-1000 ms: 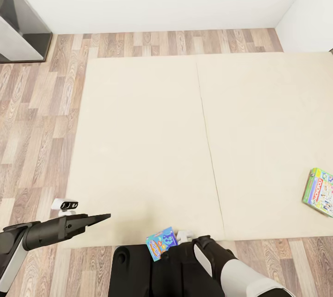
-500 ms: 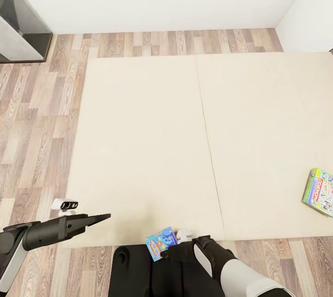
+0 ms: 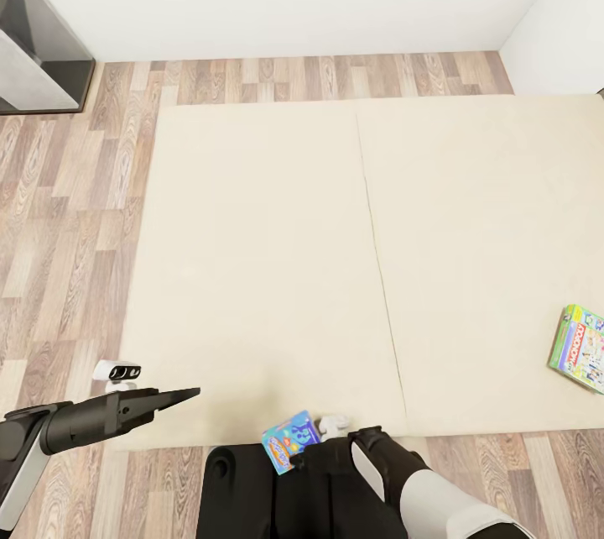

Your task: Put all the toys in the child's room - the three board games (two on the bed and one on the table), the two jigsaw puzzles on the table, and the tennis ball on the table - inside the toy box on the table in the child's room.

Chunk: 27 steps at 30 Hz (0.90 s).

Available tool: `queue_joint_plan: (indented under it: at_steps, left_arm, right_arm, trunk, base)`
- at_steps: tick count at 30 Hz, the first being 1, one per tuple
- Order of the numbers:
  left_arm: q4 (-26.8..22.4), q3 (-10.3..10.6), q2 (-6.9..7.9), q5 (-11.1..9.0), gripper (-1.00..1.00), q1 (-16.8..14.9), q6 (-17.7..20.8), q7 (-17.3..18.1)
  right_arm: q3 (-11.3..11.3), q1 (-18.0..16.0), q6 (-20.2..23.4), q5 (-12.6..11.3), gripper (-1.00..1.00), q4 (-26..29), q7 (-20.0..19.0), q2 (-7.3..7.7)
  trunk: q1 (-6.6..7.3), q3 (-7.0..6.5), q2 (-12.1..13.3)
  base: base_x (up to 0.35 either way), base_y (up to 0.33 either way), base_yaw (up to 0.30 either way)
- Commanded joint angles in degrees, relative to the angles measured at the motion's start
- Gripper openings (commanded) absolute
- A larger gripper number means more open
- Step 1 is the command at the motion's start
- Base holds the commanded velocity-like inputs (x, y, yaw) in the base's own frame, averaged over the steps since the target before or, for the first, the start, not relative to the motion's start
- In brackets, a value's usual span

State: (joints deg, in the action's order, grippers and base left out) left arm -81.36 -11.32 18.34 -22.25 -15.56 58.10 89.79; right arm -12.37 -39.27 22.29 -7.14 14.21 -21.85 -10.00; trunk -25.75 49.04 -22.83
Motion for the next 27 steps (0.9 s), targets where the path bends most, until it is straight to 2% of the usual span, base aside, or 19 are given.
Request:
queue_joint_plan:
  at_steps: [1, 6, 16, 27]
  left_arm:
    - [-0.03, -0.01, 0.03, 0.01, 1.00, 0.00, 0.61, 0.21]
    - [-0.03, -0.02, 0.03, 0.01, 1.00, 0.00, 0.61, 0.21]
    - [-0.03, -0.02, 0.03, 0.01, 1.00, 0.00, 0.61, 0.21]
    - [-0.03, -0.02, 0.03, 0.01, 1.00, 0.00, 0.61, 0.21]
  right_arm:
    - [-0.21, -0.02, 0.39, -0.62, 1.00, 0.37, 0.12, 0.00]
    - [-0.20, -0.02, 0.62, -0.79, 1.00, 2.69, -0.55, 0.00]
    - [-0.13, -0.02, 0.80, -0.77, 1.00, 3.18, -4.45, 0.00]
    - [-0.11, -0.02, 1.14, -1.05, 1.00, 3.20, -4.78, 0.00]
  trunk:
    - [-0.03, 0.06, -0.09]
    - [-0.03, 0.06, -0.09]
    - [-0.03, 0.06, -0.09]
    - [-0.03, 0.06, -0.09]
  base:
    - [0.000, 0.000, 0.000]
    - [0.000, 0.000, 0.000]
    - [0.000, 0.000, 0.000]
    - [0.000, 0.000, 0.000]
